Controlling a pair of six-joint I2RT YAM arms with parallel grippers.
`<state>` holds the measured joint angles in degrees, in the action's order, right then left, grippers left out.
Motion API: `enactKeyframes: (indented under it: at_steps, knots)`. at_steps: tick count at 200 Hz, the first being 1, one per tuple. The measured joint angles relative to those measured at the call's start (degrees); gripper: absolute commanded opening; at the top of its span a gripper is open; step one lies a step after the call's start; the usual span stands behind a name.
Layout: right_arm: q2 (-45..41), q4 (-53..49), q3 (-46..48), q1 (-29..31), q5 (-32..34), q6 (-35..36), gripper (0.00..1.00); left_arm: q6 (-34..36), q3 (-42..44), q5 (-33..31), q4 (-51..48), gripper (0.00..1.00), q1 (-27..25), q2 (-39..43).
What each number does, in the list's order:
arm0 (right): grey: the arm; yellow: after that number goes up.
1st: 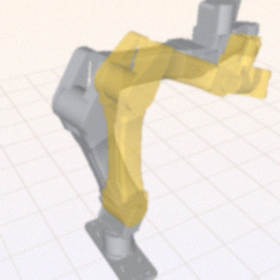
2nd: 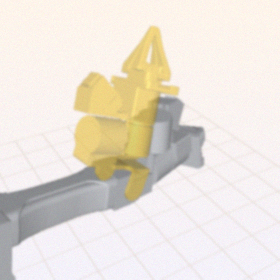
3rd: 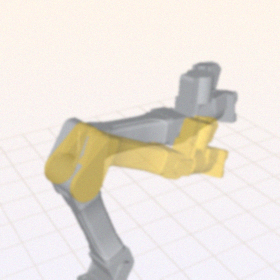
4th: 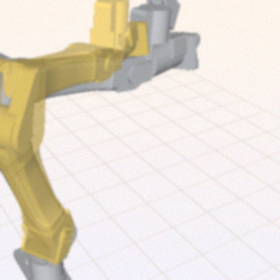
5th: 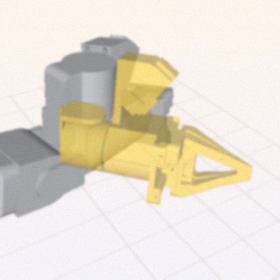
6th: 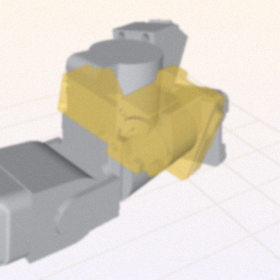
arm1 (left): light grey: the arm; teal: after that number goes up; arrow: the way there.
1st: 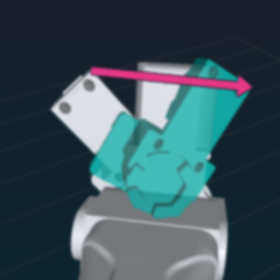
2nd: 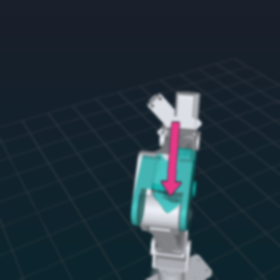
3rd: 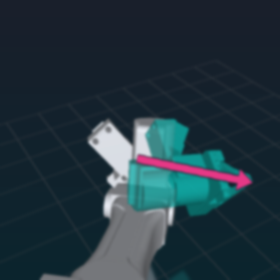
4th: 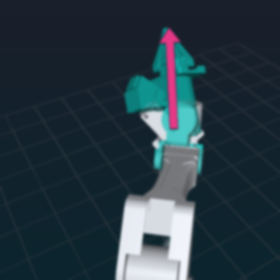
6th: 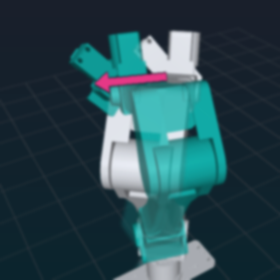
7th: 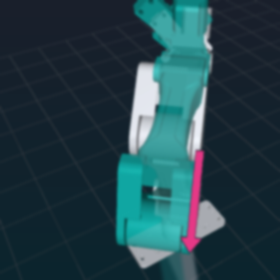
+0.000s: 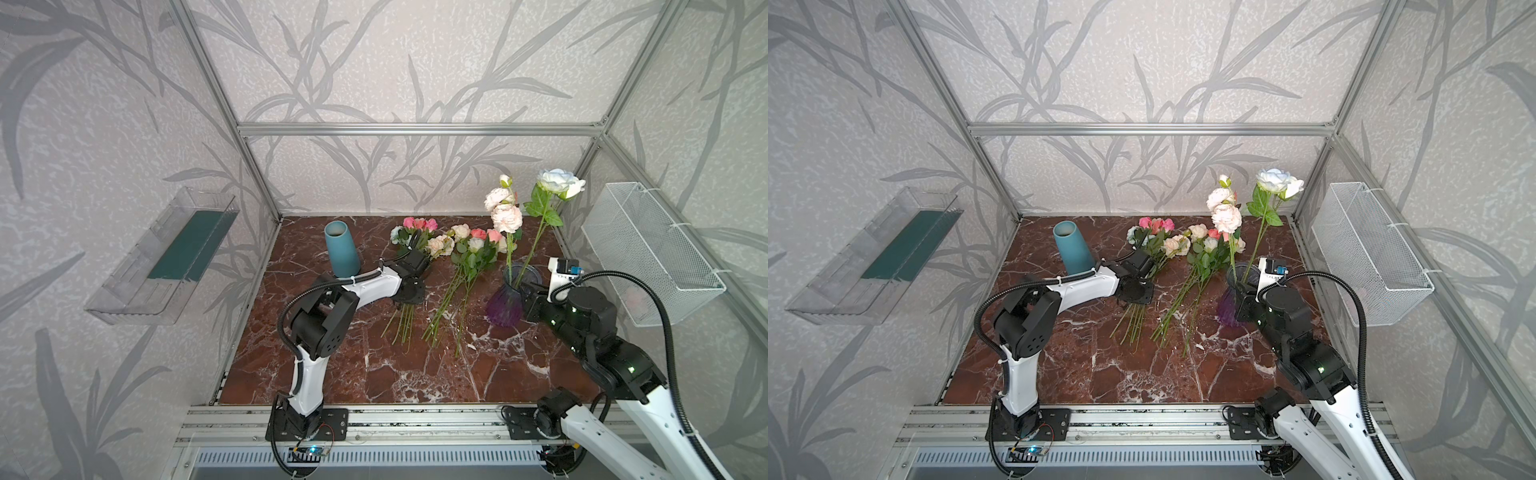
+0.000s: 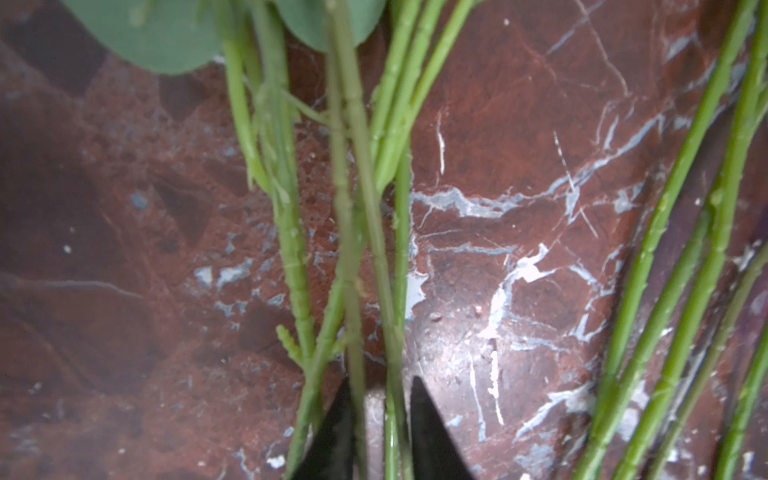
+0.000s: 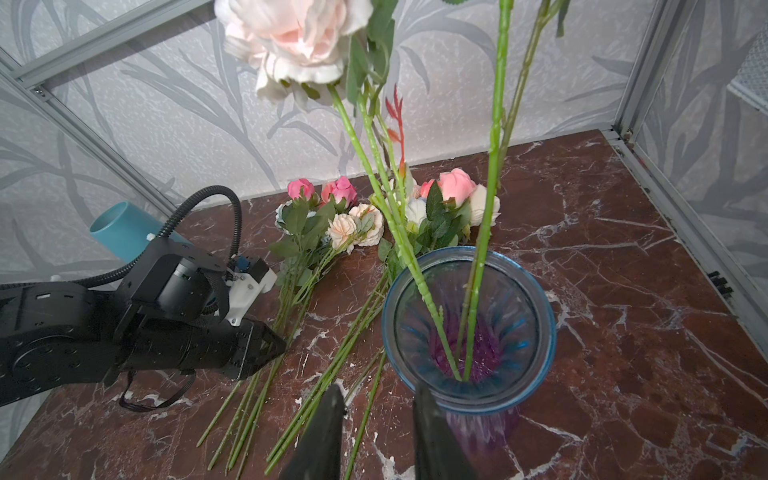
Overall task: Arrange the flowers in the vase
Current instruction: 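Lower the left gripper onto the loose stems and grasp a pink rose stem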
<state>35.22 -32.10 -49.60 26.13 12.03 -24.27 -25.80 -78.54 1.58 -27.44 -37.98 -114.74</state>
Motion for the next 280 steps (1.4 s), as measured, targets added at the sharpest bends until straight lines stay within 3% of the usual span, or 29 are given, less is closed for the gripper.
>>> enactKeyframes:
  at_steps: [14,73,92,109,165,187,248,280]
  knots:
    - [-0.2,0.1,0.0,0.0,-0.1,0.0,0.3,0.2,-0.1,-0.1,-0.3,0.1,-0.1,0.0]
    - [0.0,0.1,0.0,0.0,-0.5,-0.3,0.3,2.0,-0.2,-2.2,-1.3,0.05,-1.5,2.9]
    - [0.1,0.2,0.0,0.0,-0.6,-0.6,0.3,3.6,-0.2,-3.6,-1.2,0.2,-2.8,5.7]
    - [0.2,0.3,0.0,0.0,-0.7,-0.9,0.3,4.3,-0.2,-4.4,-0.4,0.24,-3.7,7.9]
    - [0.2,0.5,0.0,0.0,-1.2,-1.3,0.31,4.9,-0.2,-4.5,0.1,0.23,-4.5,9.2]
    - [0.1,0.5,0.0,0.0,-1.2,-1.4,0.31,5.4,-0.2,-4.1,0.1,0.27,-4.4,8.8]
    - [0.1,0.5,0.0,0.0,-1.6,-1.4,0.31,6.2,-1.9,1.6,-0.2,0.33,-4.3,1.7]
    - [0.1,0.5,0.0,0.0,-1.7,-1.4,0.31,6.3,-4.0,3.1,0.0,0.26,-4.1,-1.1]
